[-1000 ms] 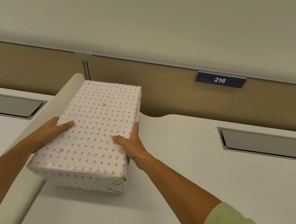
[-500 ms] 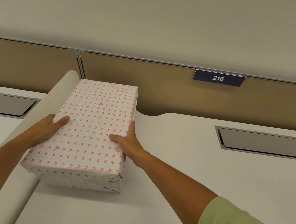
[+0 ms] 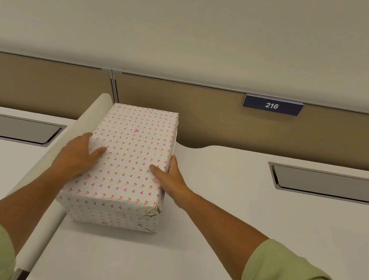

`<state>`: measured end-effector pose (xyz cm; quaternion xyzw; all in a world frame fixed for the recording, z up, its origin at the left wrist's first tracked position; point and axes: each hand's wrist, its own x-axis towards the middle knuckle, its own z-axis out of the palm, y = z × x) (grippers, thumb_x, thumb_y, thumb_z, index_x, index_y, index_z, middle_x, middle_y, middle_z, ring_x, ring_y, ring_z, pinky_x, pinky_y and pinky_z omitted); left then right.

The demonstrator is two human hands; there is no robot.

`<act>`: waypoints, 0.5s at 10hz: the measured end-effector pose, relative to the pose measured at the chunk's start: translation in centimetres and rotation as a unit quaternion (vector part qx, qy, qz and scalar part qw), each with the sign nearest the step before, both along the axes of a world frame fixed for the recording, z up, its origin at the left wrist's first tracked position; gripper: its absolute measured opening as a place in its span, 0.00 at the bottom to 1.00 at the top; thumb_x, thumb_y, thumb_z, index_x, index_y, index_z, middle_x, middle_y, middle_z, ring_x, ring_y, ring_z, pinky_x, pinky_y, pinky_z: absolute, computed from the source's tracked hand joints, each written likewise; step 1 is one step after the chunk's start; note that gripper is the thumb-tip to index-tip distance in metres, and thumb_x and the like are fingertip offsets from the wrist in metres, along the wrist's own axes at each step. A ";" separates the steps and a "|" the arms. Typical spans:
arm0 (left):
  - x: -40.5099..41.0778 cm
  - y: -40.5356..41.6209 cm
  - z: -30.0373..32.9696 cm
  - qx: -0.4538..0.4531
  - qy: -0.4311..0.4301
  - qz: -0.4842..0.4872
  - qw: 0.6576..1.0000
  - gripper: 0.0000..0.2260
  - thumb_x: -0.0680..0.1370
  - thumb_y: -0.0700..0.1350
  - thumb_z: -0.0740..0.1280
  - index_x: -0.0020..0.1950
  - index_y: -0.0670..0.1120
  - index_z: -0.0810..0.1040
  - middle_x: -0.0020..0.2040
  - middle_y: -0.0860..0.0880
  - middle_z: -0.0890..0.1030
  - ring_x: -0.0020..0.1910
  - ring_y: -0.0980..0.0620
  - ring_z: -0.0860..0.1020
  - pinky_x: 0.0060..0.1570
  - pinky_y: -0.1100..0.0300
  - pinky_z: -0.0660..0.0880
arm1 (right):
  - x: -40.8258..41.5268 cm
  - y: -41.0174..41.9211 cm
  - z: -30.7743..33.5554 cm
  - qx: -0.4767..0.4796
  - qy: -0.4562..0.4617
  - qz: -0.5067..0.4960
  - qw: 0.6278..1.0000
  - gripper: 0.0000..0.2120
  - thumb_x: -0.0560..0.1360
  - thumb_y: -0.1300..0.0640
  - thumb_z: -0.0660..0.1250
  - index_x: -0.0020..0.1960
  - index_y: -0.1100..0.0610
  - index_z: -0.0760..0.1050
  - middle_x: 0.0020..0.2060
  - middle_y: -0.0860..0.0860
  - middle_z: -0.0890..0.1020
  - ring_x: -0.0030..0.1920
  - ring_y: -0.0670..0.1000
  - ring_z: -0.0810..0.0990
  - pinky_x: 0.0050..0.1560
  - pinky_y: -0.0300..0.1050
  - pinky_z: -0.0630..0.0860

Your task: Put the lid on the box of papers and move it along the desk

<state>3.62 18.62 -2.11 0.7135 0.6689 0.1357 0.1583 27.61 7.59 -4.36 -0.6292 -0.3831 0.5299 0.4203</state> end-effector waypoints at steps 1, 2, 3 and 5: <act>0.9 -1.6 0.9 0.006 -0.004 -0.011 1.000 0.35 0.74 0.65 0.63 0.76 0.49 0.62 0.76 0.44 0.66 0.72 0.39 0.67 0.67 0.40 0.66 | -0.1 -1.2 1.1 0.010 -0.046 -0.003 0.999 0.32 0.76 0.45 0.70 0.74 0.45 0.56 0.70 0.48 0.72 0.67 0.52 0.75 0.62 0.54 0.77; 1.9 -3.5 1.8 0.015 -0.008 -0.025 1.000 0.34 0.75 0.64 0.63 0.76 0.48 0.62 0.76 0.44 0.66 0.72 0.39 0.66 0.68 0.40 0.64 | -0.2 -2.8 2.2 0.030 -0.073 -0.008 0.997 0.33 0.77 0.47 0.70 0.76 0.46 0.56 0.72 0.49 0.71 0.70 0.53 0.72 0.64 0.56 0.75; 2.7 -4.9 2.3 0.014 -0.011 -0.039 0.999 0.34 0.75 0.64 0.63 0.76 0.47 0.63 0.76 0.44 0.66 0.73 0.40 0.66 0.69 0.41 0.64 | -0.1 -3.9 2.9 0.042 -0.085 -0.004 0.995 0.33 0.77 0.48 0.70 0.76 0.47 0.57 0.72 0.50 0.71 0.70 0.54 0.72 0.66 0.58 0.75; 4.6 -8.5 2.8 0.025 -0.016 -0.076 0.997 0.34 0.76 0.64 0.62 0.76 0.46 0.63 0.76 0.45 0.65 0.74 0.42 0.65 0.71 0.43 0.63 | 0.8 -6.9 4.0 0.078 -0.138 -0.005 0.987 0.35 0.77 0.46 0.69 0.77 0.48 0.55 0.75 0.51 0.67 0.74 0.56 0.68 0.64 0.53 0.71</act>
